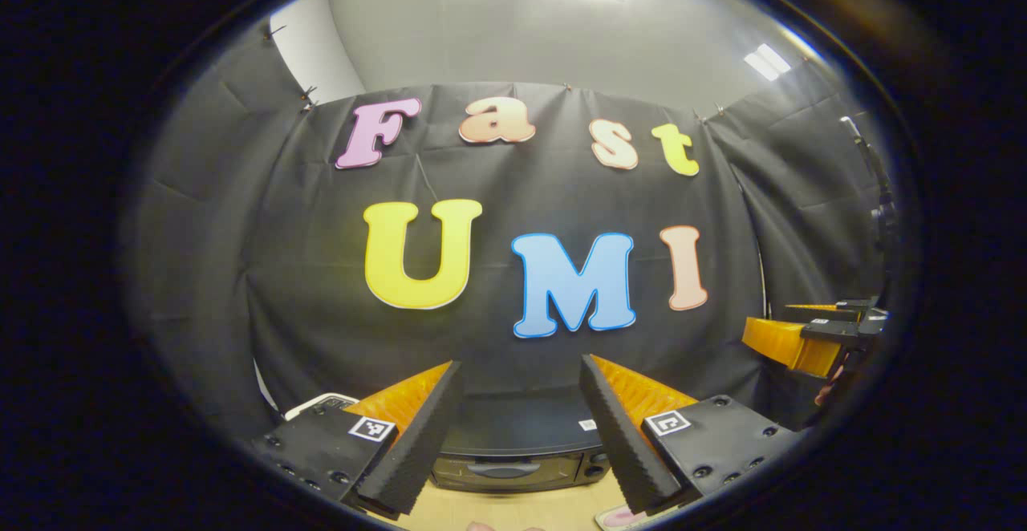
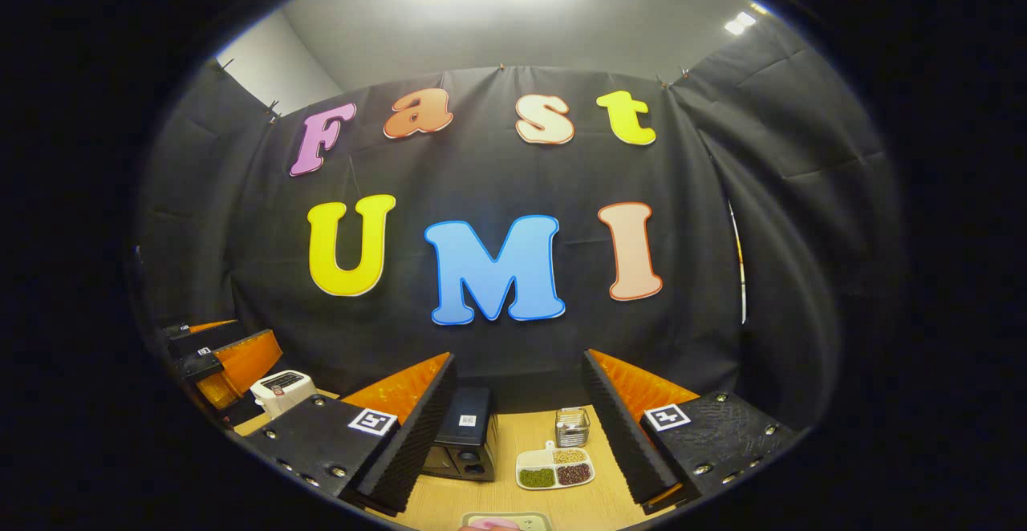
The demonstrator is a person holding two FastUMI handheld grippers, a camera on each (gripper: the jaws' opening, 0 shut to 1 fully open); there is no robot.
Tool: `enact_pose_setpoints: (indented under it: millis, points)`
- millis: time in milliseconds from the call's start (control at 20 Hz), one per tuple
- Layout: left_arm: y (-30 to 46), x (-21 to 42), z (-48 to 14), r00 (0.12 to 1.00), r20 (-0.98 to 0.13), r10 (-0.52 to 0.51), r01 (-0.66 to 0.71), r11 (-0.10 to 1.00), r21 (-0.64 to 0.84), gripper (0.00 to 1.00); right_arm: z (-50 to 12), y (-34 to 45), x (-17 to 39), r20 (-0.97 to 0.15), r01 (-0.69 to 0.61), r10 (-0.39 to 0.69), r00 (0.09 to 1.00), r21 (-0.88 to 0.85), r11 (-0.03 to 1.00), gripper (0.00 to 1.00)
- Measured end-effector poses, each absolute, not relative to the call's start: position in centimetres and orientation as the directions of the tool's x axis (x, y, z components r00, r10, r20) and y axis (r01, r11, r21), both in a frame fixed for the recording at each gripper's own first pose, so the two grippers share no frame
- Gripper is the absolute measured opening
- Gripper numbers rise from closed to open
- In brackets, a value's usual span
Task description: Open the electric oven with the left hand, put the food in, and close the electric oven.
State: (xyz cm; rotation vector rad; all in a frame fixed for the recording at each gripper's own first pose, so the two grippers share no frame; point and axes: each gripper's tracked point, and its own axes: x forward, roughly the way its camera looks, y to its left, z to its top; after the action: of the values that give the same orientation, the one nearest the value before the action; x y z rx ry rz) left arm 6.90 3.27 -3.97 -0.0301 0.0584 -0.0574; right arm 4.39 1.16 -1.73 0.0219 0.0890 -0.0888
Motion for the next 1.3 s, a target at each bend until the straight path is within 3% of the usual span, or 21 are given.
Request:
enact_pose_setpoints:
  millis: [350,800,1300]
  points:
    - [3.1,11.0,-12.8,0.972,-0.225,-0.069,0.064,0.998,-0.029,1.0,-4.5,0.7,5.6,-0.166,0.061,-0.061,0.984,-0.008,0.998,0.96]
    - [3.1,16.4,-27.1,0.885,-0.46,-0.076,0.064,0.997,-0.043,0.98,-6.8,-1.3,5.9,-0.215,0.108,-0.12,0.969,-0.065,0.992,0.97]
    - [3.3,18.3,-33.5,0.837,-0.546,-0.036,0.039,0.999,-0.006,1.0,-7.5,-3.7,5.8,-0.228,0.16,-0.175,0.958,-0.081,0.984,0.96]
